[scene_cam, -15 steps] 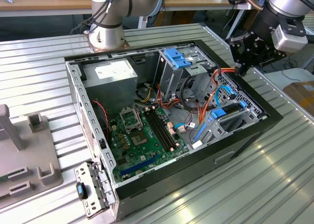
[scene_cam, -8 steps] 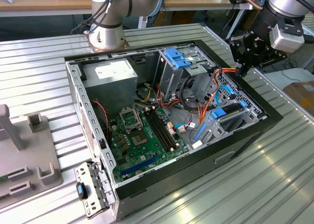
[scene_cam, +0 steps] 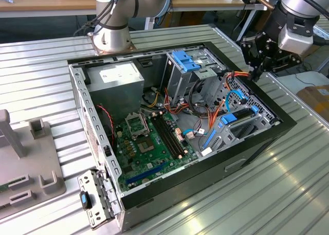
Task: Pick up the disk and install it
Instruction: 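Insert the first disk wire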
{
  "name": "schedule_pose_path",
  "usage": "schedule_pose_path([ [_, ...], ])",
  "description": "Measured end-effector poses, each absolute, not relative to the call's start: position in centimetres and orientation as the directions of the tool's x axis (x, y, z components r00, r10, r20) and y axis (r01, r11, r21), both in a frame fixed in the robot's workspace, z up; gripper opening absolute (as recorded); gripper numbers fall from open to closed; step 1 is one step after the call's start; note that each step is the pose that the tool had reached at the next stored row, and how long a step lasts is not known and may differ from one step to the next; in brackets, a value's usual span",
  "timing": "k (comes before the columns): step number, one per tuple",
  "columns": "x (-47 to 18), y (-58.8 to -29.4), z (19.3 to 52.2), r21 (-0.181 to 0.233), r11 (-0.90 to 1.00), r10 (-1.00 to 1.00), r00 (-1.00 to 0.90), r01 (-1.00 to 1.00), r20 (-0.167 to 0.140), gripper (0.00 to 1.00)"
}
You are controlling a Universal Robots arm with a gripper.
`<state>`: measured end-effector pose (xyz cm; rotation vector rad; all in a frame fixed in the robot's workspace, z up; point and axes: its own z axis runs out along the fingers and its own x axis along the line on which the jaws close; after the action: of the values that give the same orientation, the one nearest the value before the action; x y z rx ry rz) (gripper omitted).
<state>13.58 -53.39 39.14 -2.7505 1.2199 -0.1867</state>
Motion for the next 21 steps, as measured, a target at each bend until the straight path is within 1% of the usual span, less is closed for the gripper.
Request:
schedule_pose_path([
  [4,13.6,-53.4,39.1,-0.165,-0.608,-0.792,0.608,-0.776,0.061,0.17],
  [21,11.9,-53.4,38.7,-0.165,-0.508,-0.861,0.505,-0.845,0.062,0.17],
])
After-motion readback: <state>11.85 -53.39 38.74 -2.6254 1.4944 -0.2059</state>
